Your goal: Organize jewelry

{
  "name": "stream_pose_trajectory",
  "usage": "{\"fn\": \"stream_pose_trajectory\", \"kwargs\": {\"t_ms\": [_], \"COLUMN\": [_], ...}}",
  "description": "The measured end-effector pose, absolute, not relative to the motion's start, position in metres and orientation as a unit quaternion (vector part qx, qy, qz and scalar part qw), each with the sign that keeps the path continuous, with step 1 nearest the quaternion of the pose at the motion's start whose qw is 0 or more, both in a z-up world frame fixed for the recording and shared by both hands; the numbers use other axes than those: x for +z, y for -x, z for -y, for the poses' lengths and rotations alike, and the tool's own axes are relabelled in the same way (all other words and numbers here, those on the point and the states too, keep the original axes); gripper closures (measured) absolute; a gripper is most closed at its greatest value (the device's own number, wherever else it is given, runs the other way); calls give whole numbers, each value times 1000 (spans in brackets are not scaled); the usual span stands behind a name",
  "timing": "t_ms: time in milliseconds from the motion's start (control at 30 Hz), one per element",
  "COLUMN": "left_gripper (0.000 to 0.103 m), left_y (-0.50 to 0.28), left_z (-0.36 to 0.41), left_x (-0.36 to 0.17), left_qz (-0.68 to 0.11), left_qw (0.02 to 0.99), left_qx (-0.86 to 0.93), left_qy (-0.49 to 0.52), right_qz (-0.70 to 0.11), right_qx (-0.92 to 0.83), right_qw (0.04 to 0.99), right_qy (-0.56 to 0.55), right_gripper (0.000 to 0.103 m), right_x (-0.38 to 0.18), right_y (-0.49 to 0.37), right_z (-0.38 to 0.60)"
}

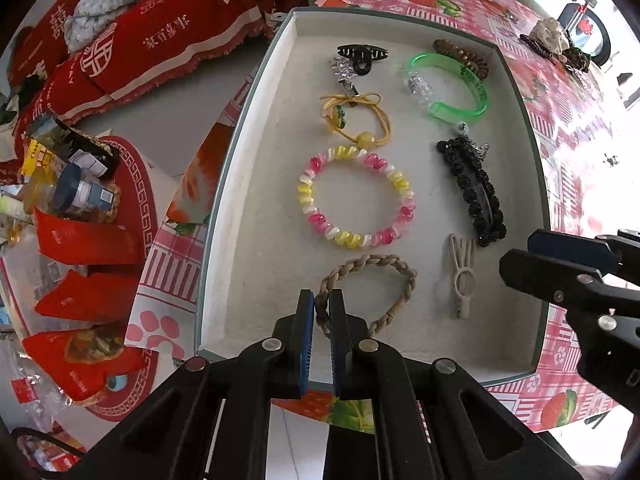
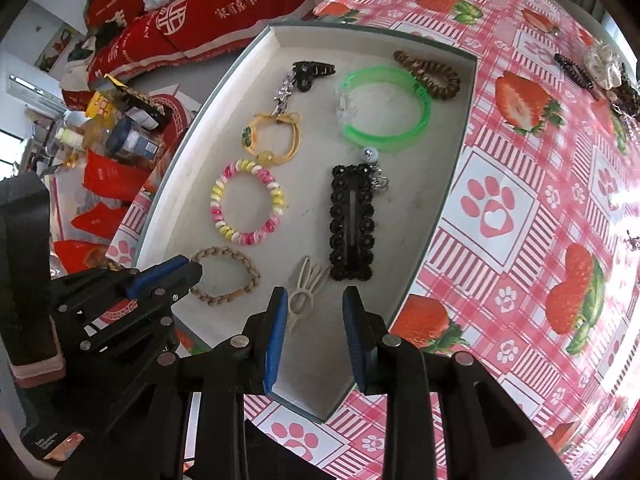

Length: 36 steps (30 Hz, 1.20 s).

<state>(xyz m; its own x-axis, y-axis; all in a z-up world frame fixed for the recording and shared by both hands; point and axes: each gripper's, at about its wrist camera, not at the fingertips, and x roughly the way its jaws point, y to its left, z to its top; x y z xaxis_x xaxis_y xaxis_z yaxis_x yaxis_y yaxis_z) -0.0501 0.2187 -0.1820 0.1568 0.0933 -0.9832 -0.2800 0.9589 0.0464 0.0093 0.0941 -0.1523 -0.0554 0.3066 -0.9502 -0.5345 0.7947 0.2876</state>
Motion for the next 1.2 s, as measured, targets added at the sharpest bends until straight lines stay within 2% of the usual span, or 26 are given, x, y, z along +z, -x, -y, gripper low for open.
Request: {"fn": "stream_pose_trajectory", "kwargs": {"t_ms": [300,333,367,400,433,900,1000,1100,1200], "left_gripper": [89,83,66,12,0,0,0,0,0], "left_y": [49,49,49,48,50,53,55,58,61], "left_z": [-217,-217,-216,-213,-213,-212,-213,-212,-209], "left_x": [-179,-179,-178,-176,-171,-148,-144,-134,-116], "left_qz": [-629,-629,-628,-627,-615,-612,-618,-618,-611], "left_qw": [765,766,766,767,774,776,771,771,777], "left_qx": [119,119,119,122,140,144,142,140,137], "left_qy": [67,65,62,60,52,50,57,63,66], "right_qz": [-661,-661,-661,-660,-659,-662,-669,-670,-670], "right_qx": [305,305,305,304,304,287,277,271,263], "right_qw": [681,681,682,683,683,689,686,687,690], "right_qy": [79,78,76,75,74,69,69,77,83], "right_gripper": [72,72,72,72,72,71,61,60,49], "right_x": [-149,-148,-146,-145,-143,-124,-122,-115,-105], "right_y": [-10,-10,-10,-10,-11,-19,-19,-18,-19], "right_z": [-81,-79,-77,-76,-75,-54,-50,-46,-42]}}
